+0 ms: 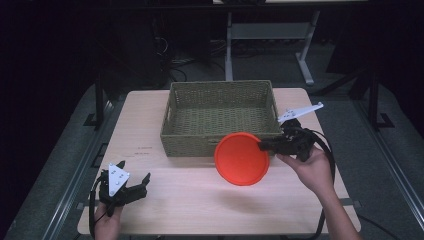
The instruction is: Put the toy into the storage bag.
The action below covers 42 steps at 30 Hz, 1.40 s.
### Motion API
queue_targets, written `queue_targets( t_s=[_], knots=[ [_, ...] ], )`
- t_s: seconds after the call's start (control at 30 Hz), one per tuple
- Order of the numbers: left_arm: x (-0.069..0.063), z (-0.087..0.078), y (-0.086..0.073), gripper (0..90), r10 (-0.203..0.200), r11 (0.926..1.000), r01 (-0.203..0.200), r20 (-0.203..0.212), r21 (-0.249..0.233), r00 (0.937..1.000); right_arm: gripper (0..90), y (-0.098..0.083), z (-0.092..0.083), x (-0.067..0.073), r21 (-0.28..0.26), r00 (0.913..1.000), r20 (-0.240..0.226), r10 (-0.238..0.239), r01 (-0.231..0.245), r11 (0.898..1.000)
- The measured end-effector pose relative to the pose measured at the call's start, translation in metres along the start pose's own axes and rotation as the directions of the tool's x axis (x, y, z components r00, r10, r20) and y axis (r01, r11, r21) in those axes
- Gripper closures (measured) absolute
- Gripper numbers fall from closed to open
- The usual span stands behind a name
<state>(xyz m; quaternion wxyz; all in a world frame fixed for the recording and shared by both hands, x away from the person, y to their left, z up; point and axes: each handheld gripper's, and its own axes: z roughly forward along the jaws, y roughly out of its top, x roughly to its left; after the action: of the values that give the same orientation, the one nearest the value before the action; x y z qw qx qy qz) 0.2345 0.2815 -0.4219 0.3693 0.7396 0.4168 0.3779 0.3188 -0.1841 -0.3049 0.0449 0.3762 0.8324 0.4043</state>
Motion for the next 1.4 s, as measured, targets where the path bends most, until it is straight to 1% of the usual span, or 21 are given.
queue_targets(
  t_s=[0.1,0.13,0.33,0.5,0.53,0.63,0.8,0.93,1.27,1.33,1.4],
  knots=[
    [0.0,0.0,0.0,12.7,-0.008,0.9999,0.008,-0.001,-0.01,1.0,82.1,0.006,-0.002,-0.001,-0.003,1.0,0.001,-0.008,0.008,1.0],
    [0.0,0.0,0.0,12.7,-0.008,0.9999,0.008,-0.001,-0.01,1.0,82.1,0.009,-0.002,-0.001,-0.001,1.0,0.002,-0.001,0.001,1.0],
    [0.0,0.0,0.0,12.7,-0.019,0.9998,0.019,-0.002,-0.009,0.9998,82.1,0.024,-0.005,-0.003,-0.007,1.0,-0.004,-0.004,0.004,1.0],
    [0.0,0.0,-0.001,12.7,-0.011,0.9998,0.011,0.002,-0.015,0.9999,82.0,0.035,-0.006,-0.003,-0.007,1.0,0.002,-0.006,0.006,1.0],
    [0.0,-0.001,-0.001,12.7,-0.008,0.9999,0.008,0.001,-0.015,1.0,82.1,0.036,-0.007,-0.004,-0.007,0.9999,0.006,-0.012,0.012,1.0],
    [0.0,-0.001,-0.001,12.7,-0.008,0.9999,0.008,0.001,-0.014,1.0,82.1,0.04,-0.007,-0.005,-0.002,0.9999,0.008,-0.008,0.009,1.0],
    [0.001,-0.001,-0.001,12.7,-0.008,0.9999,0.008,0.001,-0.012,1.0,82.0,0.045,-0.008,-0.008,-0.003,0.9999,0.014,0.001,-0.001,1.0],
    [0.001,0.0,-0.001,12.7,0.003,0.9999,-0.003,0.007,-0.01,1.0,82.0,0.049,-0.008,-0.012,-0.005,0.9998,0.014,0.014,-0.014,1.0],
    [0.002,0.0,-0.001,12.7,-0.012,0.9999,0.012,0.003,-0.008,0.9999,82.0,0.061,-0.007,-0.018,0.001,0.9994,0.021,0.027,-0.027,1.0],
    [0.001,0.0,-0.001,12.7,-0.014,0.9998,0.014,0.003,-0.012,0.9999,82.0,0.064,-0.007,-0.019,0.002,0.9997,0.018,0.02,-0.02,1.0],
    [0.001,0.0,-0.001,12.7,-0.014,0.9998,0.014,0.002,-0.01,0.9999,82.0,0.067,-0.007,-0.019,0.0,0.9996,0.014,0.025,-0.025,1.0]
  ],
)
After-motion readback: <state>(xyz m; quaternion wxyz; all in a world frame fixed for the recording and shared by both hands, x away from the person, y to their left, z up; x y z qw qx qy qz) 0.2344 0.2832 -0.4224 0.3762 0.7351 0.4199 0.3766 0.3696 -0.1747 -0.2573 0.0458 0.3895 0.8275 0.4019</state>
